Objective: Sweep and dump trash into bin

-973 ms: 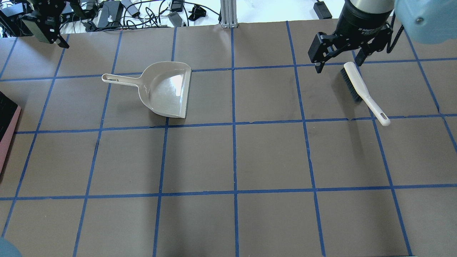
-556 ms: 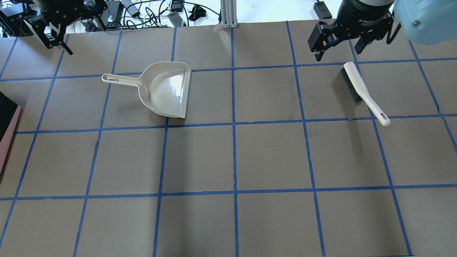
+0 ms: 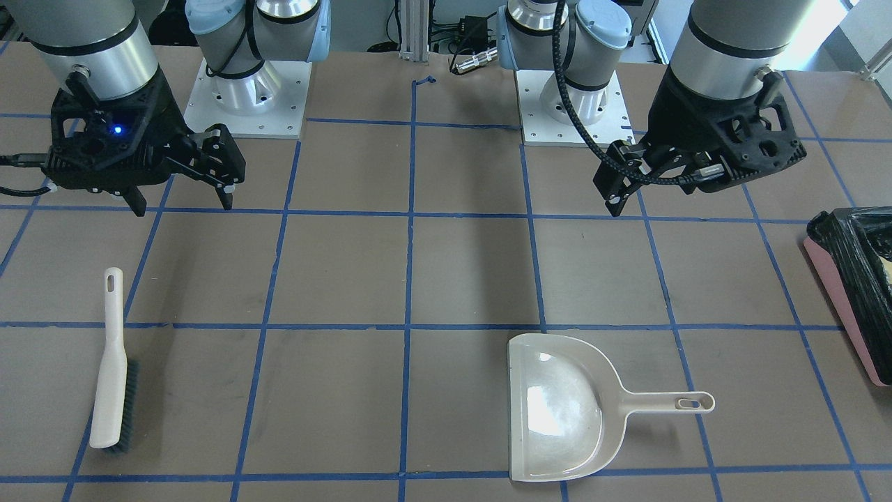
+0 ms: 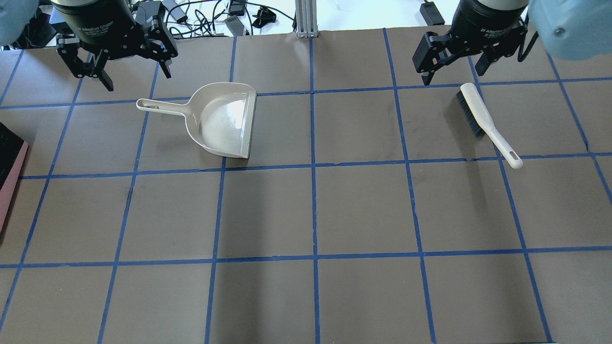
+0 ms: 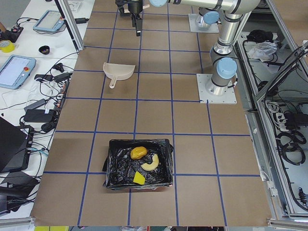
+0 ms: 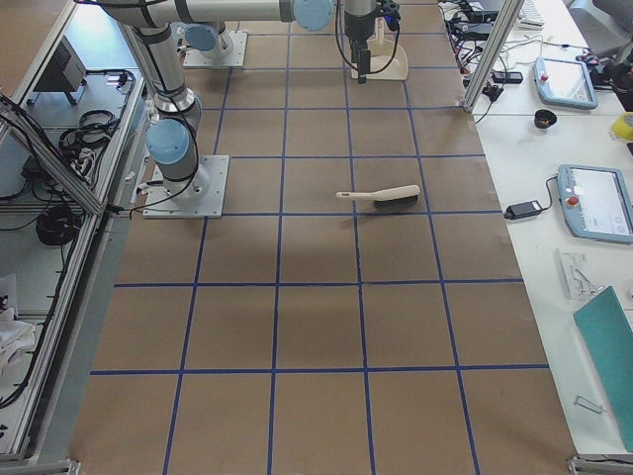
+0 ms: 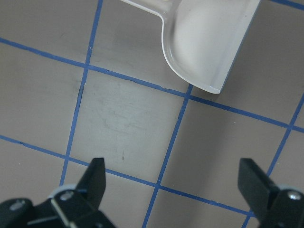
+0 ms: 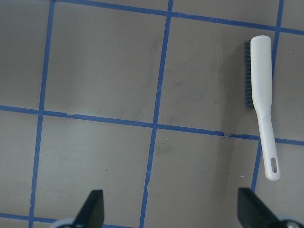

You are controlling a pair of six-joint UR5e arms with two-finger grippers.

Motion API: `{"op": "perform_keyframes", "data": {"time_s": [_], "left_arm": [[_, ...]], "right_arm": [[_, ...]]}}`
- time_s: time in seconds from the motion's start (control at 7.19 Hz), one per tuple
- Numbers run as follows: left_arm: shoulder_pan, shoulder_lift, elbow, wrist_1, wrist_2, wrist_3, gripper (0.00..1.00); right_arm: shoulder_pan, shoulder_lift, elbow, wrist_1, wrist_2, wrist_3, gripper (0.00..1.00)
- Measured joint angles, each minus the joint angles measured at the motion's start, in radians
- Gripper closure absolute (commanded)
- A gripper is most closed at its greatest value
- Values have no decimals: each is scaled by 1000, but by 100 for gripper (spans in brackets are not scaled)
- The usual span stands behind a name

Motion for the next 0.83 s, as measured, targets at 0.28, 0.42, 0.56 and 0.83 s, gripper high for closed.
{"op": "perform_keyframes", "data": {"time_s": [0.28, 0.42, 0.56, 0.83], "left_arm": [[-25, 22, -16, 2, -7, 33, 0], [-46, 28, -30, 1, -5, 68, 0], [-73, 28, -57, 21, -4, 110, 0], [-119, 56, -133, 97, -3, 136, 0]], "right_arm": [[-1, -3, -7, 7, -5, 0, 0], [-4, -2, -8, 16, -6, -3, 0], [-7, -2, -7, 24, -7, -5, 0], [-7, -2, -2, 46, -16, -1, 0]]}}
